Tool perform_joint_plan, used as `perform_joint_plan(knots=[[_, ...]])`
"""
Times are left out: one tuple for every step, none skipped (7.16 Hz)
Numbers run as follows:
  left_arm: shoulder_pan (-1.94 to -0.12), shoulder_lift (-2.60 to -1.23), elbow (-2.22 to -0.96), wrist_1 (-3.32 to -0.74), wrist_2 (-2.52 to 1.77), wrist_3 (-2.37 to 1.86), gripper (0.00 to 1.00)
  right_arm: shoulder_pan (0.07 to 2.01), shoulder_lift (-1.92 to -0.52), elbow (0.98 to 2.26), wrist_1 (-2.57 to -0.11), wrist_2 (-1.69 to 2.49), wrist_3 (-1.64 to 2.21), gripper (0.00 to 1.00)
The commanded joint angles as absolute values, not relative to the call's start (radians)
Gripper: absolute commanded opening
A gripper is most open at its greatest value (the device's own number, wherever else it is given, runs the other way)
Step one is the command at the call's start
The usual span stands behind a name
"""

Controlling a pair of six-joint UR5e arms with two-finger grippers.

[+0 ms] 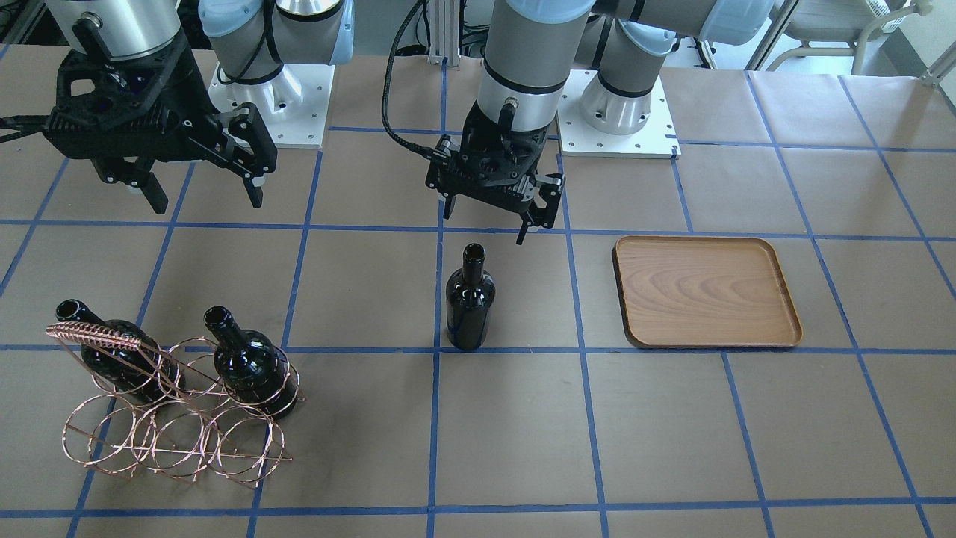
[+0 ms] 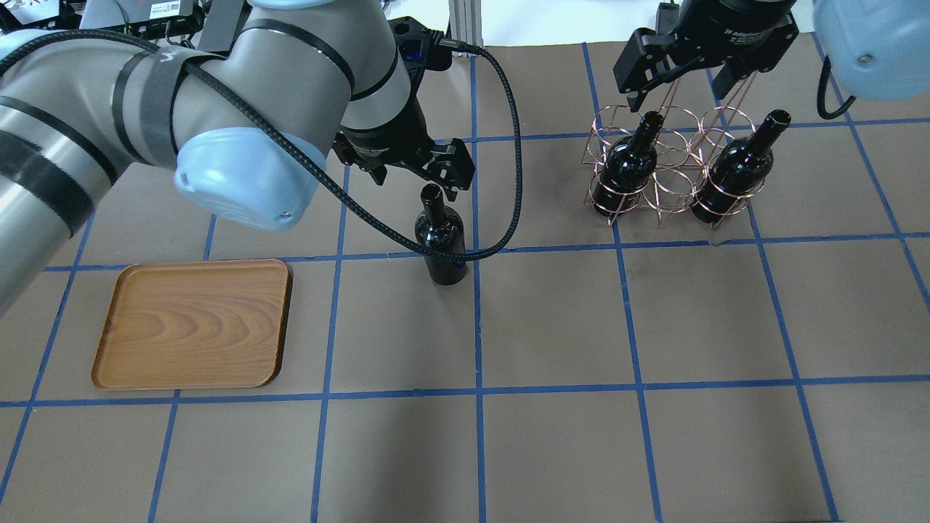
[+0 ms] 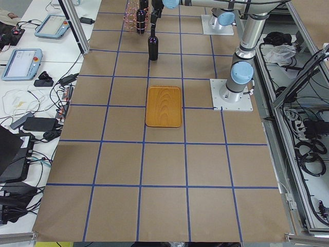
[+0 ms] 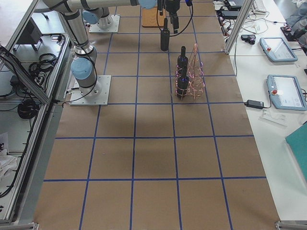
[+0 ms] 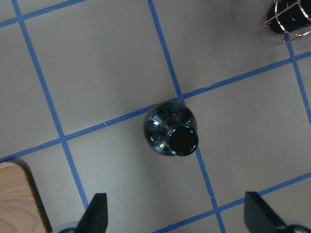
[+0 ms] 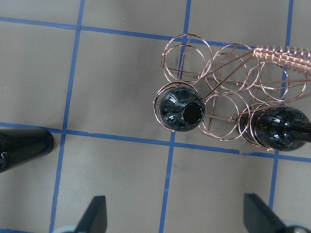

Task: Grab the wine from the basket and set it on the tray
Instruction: 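Lower the left gripper around the standing bottle's neck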

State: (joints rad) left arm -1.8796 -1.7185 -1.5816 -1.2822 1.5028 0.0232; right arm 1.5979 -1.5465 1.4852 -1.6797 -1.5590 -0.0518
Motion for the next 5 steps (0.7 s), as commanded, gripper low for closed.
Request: perform_joint_plan(knots=[[-1.884, -1.773, -1.582, -1.215, 1.503, 0.040, 1.00, 1.603, -1.549, 1.489, -1.636, -1.566, 0.056, 1.00], [-1.884, -1.784, -1.585, -1.215, 1.508, 0.063, 1.00, 1.605, -1.552, 1.489, -1.629, -1.568, 0.075, 1.00], [-1.884, -1.796, -1.585, -1.209, 1.511, 0.086, 1.00, 1.606, -1.552, 1.491, -1.629, -1.566, 0.075, 1.00], [-1.884, -1.811, -1.589, -1.180, 1.514, 0.086, 1.00, 1.606, -1.552, 1.491, -1.628, -1.566, 0.075, 1.00], [-1.884, -1.824, -1.594, -1.175, 1.514, 0.086, 1.00, 1.606, -1.552, 1.491, -1.629, -1.566, 0.074, 1.00]])
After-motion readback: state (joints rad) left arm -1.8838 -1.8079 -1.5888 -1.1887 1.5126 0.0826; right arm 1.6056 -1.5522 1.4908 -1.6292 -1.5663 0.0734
